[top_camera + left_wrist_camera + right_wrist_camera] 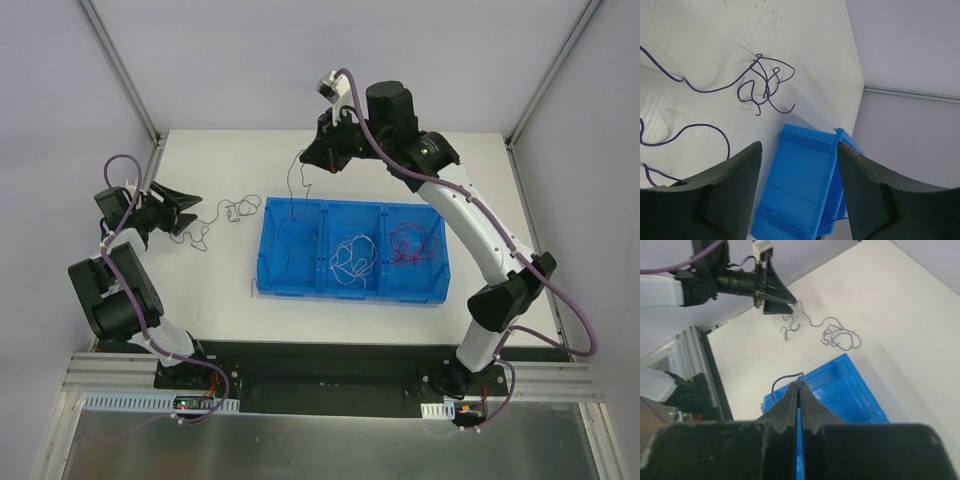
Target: Untangle the cables
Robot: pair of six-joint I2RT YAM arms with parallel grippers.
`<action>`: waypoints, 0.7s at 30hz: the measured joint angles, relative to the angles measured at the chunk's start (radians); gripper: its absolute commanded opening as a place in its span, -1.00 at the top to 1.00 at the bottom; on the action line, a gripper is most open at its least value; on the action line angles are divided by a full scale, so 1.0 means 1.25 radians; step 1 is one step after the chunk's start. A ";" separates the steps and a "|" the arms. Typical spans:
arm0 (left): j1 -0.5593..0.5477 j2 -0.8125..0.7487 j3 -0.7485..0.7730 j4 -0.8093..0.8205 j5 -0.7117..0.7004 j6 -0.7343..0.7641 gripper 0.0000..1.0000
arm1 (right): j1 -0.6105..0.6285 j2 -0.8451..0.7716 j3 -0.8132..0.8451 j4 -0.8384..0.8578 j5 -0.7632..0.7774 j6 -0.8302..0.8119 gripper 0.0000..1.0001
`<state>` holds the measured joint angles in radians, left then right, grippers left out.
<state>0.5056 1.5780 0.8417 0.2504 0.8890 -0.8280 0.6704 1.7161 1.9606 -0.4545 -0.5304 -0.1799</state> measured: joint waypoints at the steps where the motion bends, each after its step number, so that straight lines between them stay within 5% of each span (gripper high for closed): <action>1: 0.000 -0.001 0.000 0.000 0.000 0.000 -0.22 | 0.000 0.017 0.035 -0.029 0.013 -0.021 0.99; 8: -0.046 -0.086 0.004 -0.049 -0.023 0.055 -0.28 | 0.002 0.123 0.156 -0.209 0.063 -0.157 0.98; 17: -0.190 -0.383 -0.048 -0.183 -0.141 0.134 -0.32 | 0.058 0.296 0.236 -0.414 0.084 -0.284 0.95; 18: -0.191 -0.417 -0.072 -0.194 -0.144 0.135 -0.33 | 0.060 0.299 0.235 -0.418 0.081 -0.287 0.87; 21: -0.196 -0.505 -0.151 -0.242 -0.146 0.142 -0.36 | 0.066 0.299 0.231 -0.425 0.072 -0.307 0.14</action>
<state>0.2604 0.9470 0.6525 -0.0521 0.7067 -0.6506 0.7525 2.0899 2.2498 -0.9852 -0.4404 -0.5632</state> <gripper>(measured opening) 0.663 0.150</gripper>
